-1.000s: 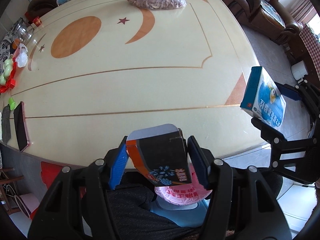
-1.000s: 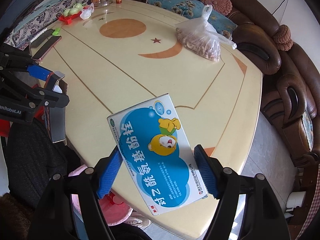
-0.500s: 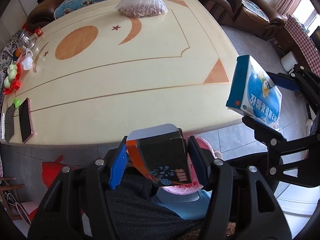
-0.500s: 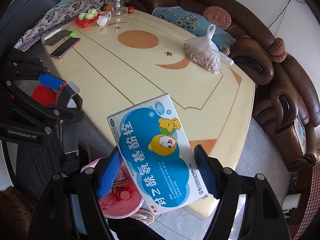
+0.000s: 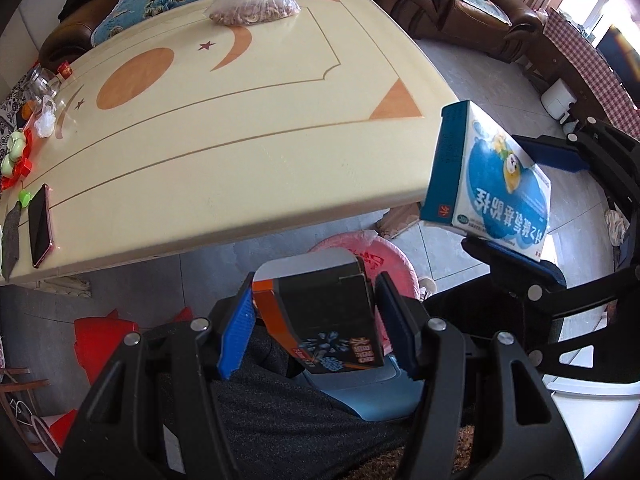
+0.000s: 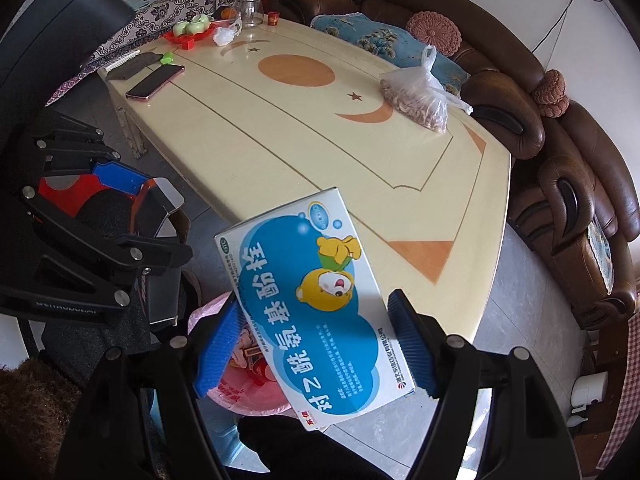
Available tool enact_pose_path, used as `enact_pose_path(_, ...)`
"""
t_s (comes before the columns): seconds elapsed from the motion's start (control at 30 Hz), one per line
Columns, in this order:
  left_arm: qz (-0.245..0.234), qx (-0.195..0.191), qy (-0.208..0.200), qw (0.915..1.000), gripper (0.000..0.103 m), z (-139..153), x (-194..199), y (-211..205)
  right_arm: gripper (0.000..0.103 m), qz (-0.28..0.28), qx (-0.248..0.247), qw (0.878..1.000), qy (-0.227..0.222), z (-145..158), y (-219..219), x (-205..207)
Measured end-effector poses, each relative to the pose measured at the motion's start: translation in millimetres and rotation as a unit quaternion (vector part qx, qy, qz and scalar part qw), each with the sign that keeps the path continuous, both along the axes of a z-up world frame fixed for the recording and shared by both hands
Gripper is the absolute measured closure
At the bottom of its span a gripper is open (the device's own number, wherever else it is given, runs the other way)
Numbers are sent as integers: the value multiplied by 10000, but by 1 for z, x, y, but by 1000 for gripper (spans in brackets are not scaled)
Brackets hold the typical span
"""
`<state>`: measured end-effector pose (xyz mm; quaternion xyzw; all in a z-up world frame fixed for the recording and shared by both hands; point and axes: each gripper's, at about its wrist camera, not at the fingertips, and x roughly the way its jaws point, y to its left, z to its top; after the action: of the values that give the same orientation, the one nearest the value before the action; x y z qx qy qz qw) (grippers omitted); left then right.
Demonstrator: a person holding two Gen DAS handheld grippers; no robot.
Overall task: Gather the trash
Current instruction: 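Carry the snack box and medicine box over the pink trash bin with both tools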
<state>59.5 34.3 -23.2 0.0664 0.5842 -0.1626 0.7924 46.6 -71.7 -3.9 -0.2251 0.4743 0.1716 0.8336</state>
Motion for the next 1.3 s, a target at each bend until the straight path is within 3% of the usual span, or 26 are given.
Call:
enact_pose_path(0.3,-227,-5,69,9997,45,-31,-23,-9,32,-225,113,9996,106,-26,-8,-27)
enact_pose_path(0.5,-310,-20,180,9994,45,-66,-30,-16,32,-463,119,9988,135,-52,-17,-37)
enact_pose_path(0.8,-432,-35,598,9973,45,-138,-25,-26,32,-737,193,9966,297,-111,-23,-50)
enact_pose_path(1.3,-364,84,1019,9941,45,-222,-8,-38,32,-1621,416,9853,350,-205,-48,-28)
